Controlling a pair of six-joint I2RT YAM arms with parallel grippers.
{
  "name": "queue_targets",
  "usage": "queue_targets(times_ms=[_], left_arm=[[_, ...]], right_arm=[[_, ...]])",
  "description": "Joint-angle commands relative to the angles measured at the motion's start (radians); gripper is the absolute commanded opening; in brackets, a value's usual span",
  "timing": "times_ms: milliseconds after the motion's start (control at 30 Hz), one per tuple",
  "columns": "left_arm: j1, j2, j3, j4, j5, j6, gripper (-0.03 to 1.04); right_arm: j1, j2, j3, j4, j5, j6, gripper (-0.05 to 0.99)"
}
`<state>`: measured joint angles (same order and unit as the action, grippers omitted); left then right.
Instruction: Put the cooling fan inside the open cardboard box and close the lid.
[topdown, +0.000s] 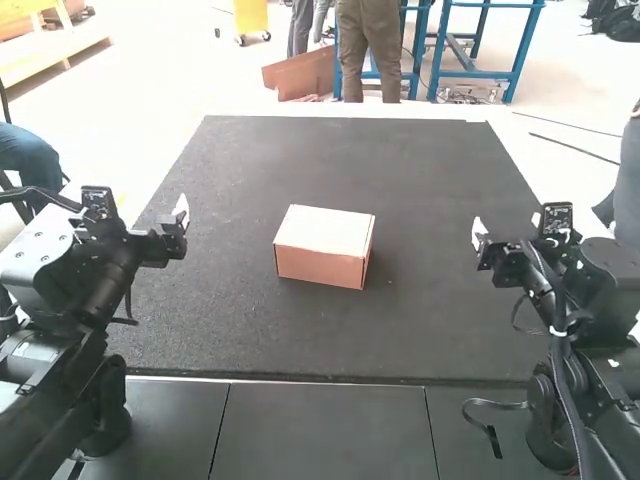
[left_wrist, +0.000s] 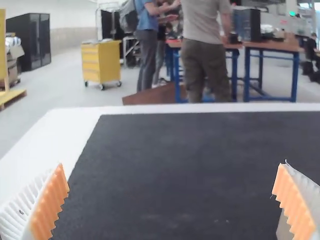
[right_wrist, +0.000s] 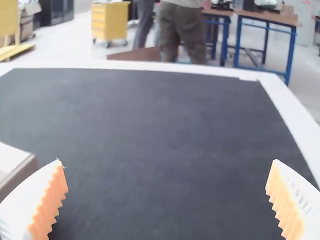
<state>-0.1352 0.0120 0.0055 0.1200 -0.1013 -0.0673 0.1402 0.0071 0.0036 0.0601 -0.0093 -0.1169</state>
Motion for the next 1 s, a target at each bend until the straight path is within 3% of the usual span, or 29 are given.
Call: queue_targets(times_ms=[0, 267, 367, 400, 467, 500, 967], left_arm=[[0.045, -0.012, -0.007, -0.008, 0.002, -0.002, 0.97], [0.124, -0.012, -0.007, -0.054, 0.000, -0.025, 0.97], [0.135, -0.012, -0.006, -0.085, 0.000, -0.032, 0.97], [0.137, -0.014, -0.006, -0.105, 0.000, -0.037, 0.97], [0.135, -0.012, -0.007, -0.120, 0.000, -0.063, 0.97], [0.135, -0.014, -0.007, -0.120, 0.000, -0.063, 0.97], [0.129, -0.014, -0.006, -0.123, 0.000, -0.063, 0.97]], right_arm=[[0.004, -0.010, -0.004, -0.003, 0.017, 0.049, 0.91], [0.001, -0.010, -0.004, -0.005, 0.017, 0.095, 0.91], [0.001, -0.012, -0.004, -0.005, 0.051, 0.112, 0.91], [0.001, -0.010, -0.004, -0.011, 0.072, 0.141, 0.91], [0.001, -0.010, -0.004, -0.031, 0.086, 0.280, 0.91], [-0.001, -0.010, -0.004, -0.031, 0.086, 0.292, 0.91], [-0.001, -0.010, -0.004, -0.031, 0.086, 0.293, 0.91]])
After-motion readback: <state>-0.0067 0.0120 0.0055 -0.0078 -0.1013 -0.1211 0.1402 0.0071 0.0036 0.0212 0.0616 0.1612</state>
